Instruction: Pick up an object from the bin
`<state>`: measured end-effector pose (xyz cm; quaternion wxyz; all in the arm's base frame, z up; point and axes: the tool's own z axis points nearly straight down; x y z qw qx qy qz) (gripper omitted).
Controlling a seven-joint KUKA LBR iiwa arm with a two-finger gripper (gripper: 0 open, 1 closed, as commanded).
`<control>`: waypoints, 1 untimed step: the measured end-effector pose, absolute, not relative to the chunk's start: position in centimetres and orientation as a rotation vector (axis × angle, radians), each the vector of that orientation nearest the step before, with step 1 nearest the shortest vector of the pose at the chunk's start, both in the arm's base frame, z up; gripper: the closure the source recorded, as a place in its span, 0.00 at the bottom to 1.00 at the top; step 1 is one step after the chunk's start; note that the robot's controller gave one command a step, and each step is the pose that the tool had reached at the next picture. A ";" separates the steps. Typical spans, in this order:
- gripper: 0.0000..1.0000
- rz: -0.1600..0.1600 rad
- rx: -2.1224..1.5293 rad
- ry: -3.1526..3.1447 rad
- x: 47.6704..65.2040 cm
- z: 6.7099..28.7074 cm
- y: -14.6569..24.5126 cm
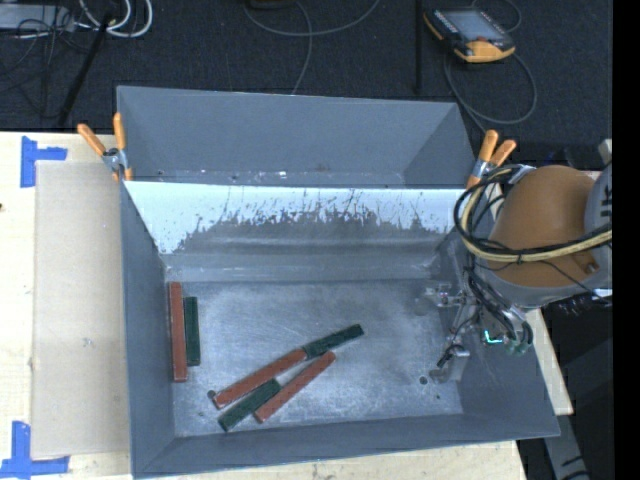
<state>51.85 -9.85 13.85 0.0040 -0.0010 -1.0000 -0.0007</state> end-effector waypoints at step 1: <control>0.00 -0.007 0.222 -3.132 54.0 11.2 -0.7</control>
Offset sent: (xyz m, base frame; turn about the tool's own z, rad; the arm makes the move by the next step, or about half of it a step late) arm 0.0218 0.0866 -0.0249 -0.1363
